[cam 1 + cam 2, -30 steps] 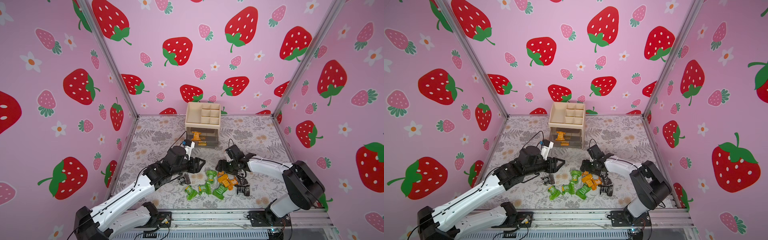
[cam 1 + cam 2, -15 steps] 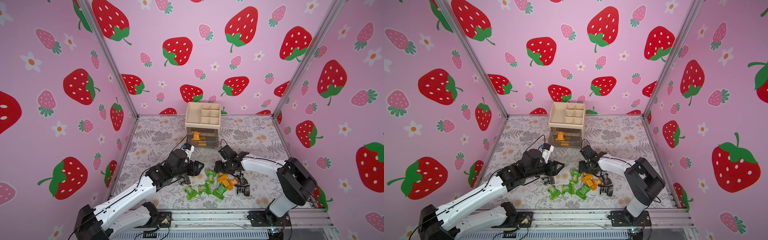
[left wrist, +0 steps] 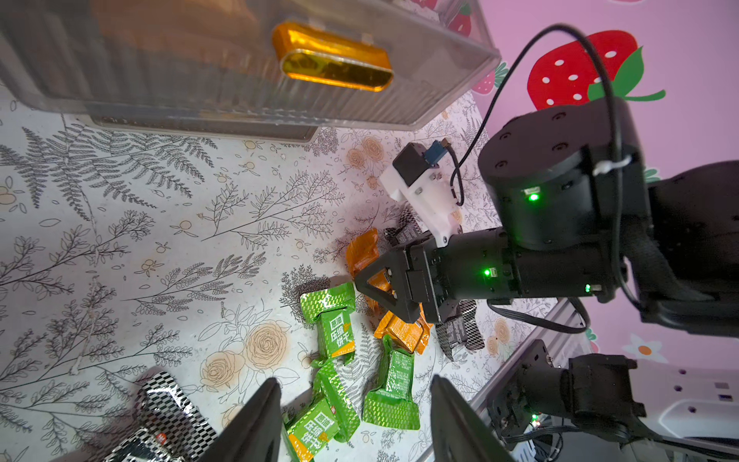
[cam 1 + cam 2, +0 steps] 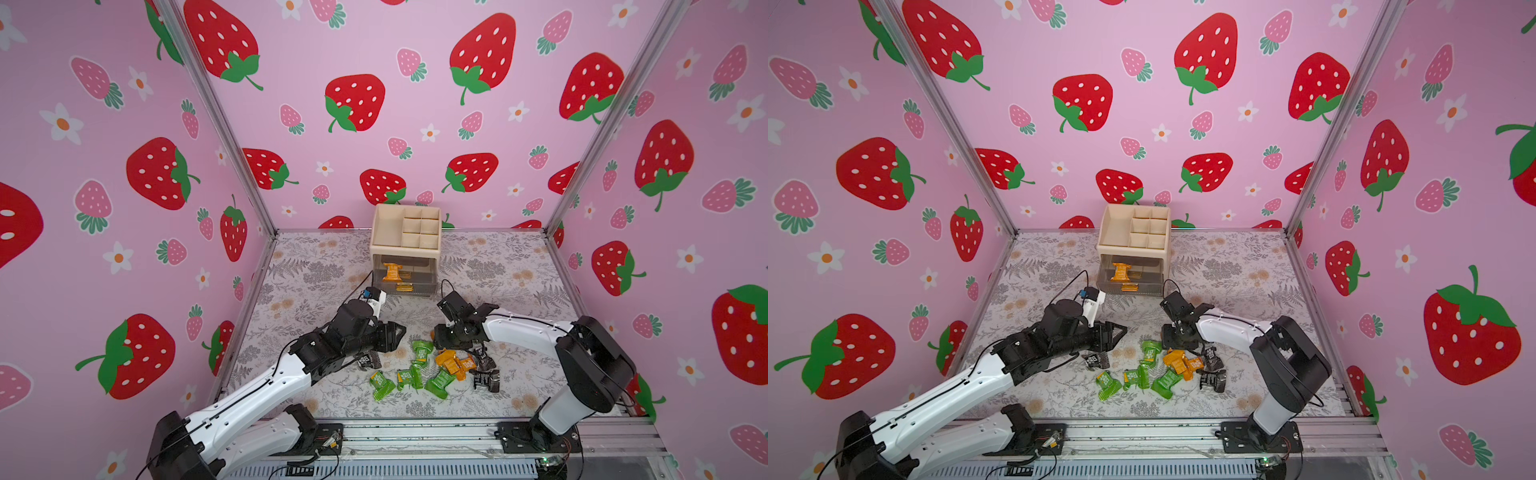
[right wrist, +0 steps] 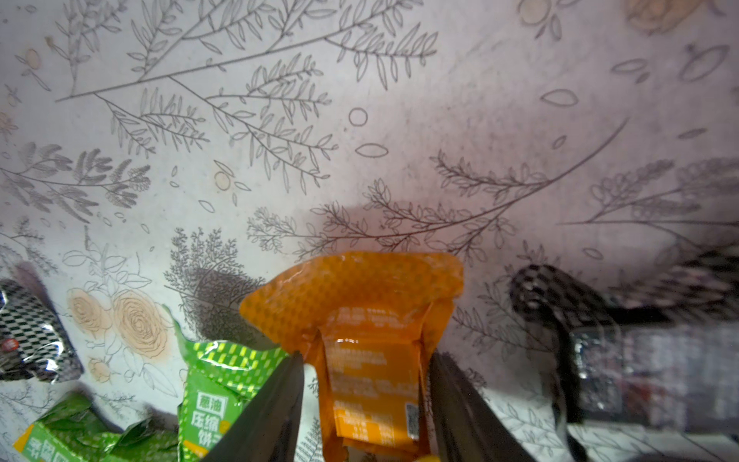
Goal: Place the cookies into the drawer by color
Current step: Pick up the cookie at the center of the board.
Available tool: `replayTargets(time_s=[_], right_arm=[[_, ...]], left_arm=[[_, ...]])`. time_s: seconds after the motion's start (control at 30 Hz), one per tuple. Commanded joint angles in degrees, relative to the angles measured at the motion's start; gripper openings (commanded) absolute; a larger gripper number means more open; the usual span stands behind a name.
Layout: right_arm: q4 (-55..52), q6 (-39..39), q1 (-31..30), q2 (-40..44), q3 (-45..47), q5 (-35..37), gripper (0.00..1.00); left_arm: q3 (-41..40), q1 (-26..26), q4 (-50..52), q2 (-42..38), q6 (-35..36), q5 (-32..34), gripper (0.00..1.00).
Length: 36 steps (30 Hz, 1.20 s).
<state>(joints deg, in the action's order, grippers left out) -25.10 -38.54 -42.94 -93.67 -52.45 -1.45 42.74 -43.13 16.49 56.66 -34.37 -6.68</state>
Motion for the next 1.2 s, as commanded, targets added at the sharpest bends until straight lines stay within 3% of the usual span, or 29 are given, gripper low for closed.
replayTargets(time_s=[0.0,0.2,0.63,0.9,1.17], right_arm=[[-2.3,0.7,-0.5,-0.9,-0.1,0.9,0.56],[-3.2,0.7,-1.5,-0.9,0.7,1.9,0.65],[-1.7,3.4,-1.7,1.5,1.1,-6.8,0.74],[-3.1,7.7,-1.7,-2.2,-1.2,-1.4,0.62],[-1.2,9.7,-1.6,-5.4,-3.1,-0.4,0.53]], left_arm=[[-0.6,-0.2,-0.8,-0.6,-0.1,0.6,0.63],[-1.4,-0.1,-1.3,-1.6,-0.6,0.8,0.63],[-2.2,-0.2,-1.0,-2.4,-0.8,1.2,0.63],[-2.6,-0.2,-0.9,-2.7,-0.7,1.8,0.63],[-2.8,-0.2,-1.4,-2.5,-0.7,2.0,0.63]])
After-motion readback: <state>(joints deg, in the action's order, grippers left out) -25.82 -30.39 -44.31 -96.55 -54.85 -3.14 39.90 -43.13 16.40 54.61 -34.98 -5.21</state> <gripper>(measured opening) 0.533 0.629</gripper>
